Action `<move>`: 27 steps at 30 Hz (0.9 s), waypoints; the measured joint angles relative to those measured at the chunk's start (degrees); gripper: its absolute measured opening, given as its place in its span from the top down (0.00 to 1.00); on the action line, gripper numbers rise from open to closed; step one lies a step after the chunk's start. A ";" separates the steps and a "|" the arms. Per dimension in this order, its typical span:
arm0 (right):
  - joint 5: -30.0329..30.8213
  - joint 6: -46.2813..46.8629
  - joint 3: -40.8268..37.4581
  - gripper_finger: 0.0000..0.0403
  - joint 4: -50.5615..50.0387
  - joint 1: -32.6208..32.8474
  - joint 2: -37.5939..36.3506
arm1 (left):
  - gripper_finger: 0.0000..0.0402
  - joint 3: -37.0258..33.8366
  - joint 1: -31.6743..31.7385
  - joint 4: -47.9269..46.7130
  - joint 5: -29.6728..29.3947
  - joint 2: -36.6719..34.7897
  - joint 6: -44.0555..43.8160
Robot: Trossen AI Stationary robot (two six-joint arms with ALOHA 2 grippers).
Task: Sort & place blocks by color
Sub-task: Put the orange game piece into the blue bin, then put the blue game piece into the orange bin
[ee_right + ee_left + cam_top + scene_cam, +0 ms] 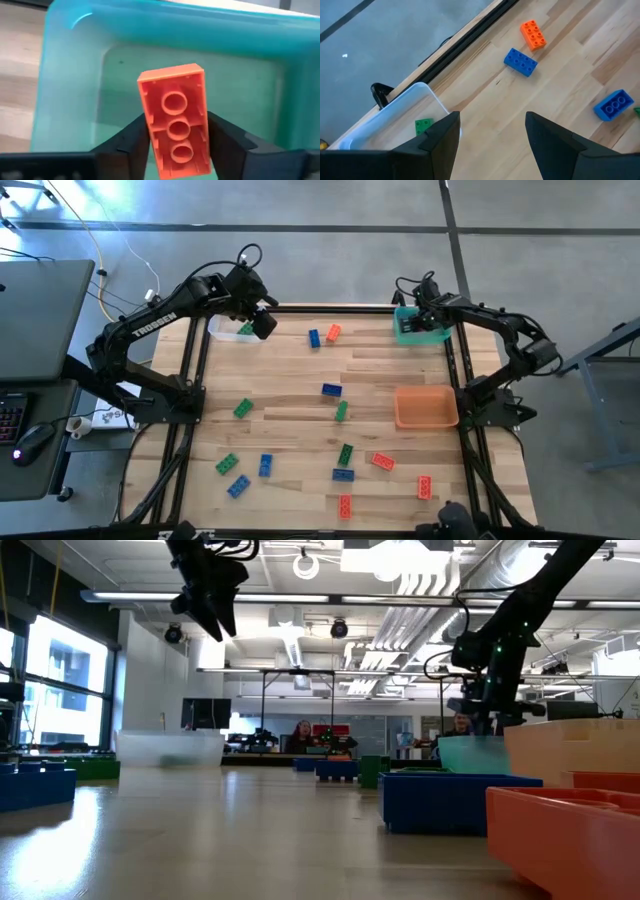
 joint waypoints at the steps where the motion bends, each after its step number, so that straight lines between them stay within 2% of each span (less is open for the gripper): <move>1: -0.26 0.01 0.00 0.55 0.02 0.17 0.00 | 0.47 0.00 0.01 0.00 0.00 0.00 -0.55; 6: 0.47 0.46 0.00 0.46 0.02 0.87 0.00 | 0.47 0.00 0.01 0.00 -0.02 0.00 -1.73; 14: 2.76 1.36 4.94 0.45 -6.10 1.04 0.00 | 0.46 0.00 0.01 -0.02 -0.13 0.00 -3.04; 20: 4.86 1.36 11.74 0.45 -10.95 3.44 0.00 | 0.38 0.00 1.28 -1.90 -0.04 0.00 -3.56; 24: 4.97 1.05 16.10 0.45 -13.70 6.17 -0.02 | 0.32 0.00 1.56 -5.00 -0.04 0.00 -9.97; 27: 4.96 1.03 18.56 0.45 -15.75 8.35 0.00 | 0.31 0.00 1.56 -8.08 1.77 0.00 -11.24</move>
